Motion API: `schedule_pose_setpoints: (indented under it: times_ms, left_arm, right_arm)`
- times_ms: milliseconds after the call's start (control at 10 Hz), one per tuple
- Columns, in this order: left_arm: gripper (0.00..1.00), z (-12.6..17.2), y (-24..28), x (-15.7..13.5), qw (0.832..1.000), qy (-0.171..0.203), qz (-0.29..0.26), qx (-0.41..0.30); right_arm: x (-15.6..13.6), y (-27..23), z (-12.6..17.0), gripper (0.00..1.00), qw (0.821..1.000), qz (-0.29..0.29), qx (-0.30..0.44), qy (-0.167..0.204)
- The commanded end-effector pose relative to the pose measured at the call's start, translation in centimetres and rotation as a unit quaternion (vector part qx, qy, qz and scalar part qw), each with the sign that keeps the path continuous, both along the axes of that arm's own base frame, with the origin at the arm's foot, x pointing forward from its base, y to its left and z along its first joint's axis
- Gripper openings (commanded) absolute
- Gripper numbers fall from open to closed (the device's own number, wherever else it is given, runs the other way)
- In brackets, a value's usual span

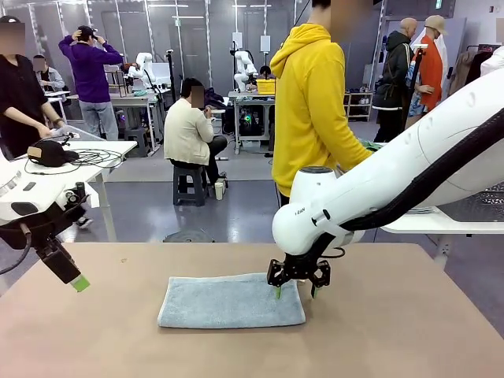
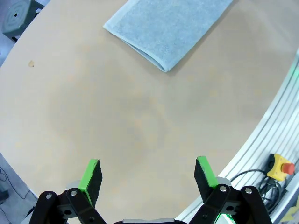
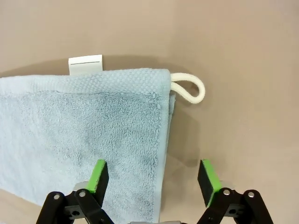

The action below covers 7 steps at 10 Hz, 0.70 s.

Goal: Fold the towels and place them in the basket.
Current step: When a person lays out a Towel with hook on the table, fold it in half twice.

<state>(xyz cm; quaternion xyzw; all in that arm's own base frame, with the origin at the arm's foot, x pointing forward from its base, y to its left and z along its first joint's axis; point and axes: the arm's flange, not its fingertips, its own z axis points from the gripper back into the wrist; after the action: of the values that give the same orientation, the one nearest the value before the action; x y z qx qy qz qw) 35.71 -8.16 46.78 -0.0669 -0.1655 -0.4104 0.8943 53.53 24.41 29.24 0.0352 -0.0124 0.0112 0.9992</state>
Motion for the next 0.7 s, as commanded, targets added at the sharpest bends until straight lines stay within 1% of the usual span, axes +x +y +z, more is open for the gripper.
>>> schedule_pose_setpoints:
  times_ms: [0, 200, 400, 500, 600]
  left_arm:
    - [1.0, -0.02, -0.03, 0.04, 1.0, -0.002, 0.006, 0.005]
    - [1.0, -0.02, -0.03, 0.04, 1.0, -0.002, 0.006, 0.005]
    - [1.0, -0.02, -0.03, 0.04, 1.0, -0.002, 0.006, 0.005]
    - [1.0, -0.02, -0.03, 0.04, 1.0, -0.002, 0.006, 0.005]
    - [1.0, -0.02, -0.03, 0.04, 1.0, -0.002, 0.006, 0.005]
  right_arm:
    - [0.29, 0.2, -0.52, 0.44, 1.0, -0.025, 0.008, -0.007]
    - [0.26, 0.08, -0.67, 0.0, 1.0, -0.025, 0.011, -0.006]
    - [0.39, 0.22, -0.88, 0.0, 1.0, -0.024, 0.01, -0.003]
    - [0.48, 0.24, -0.87, 0.04, 1.0, -0.024, 0.009, -0.003]
    - [0.57, 0.31, -0.72, 0.0, 1.0, -0.024, 0.008, -0.003]
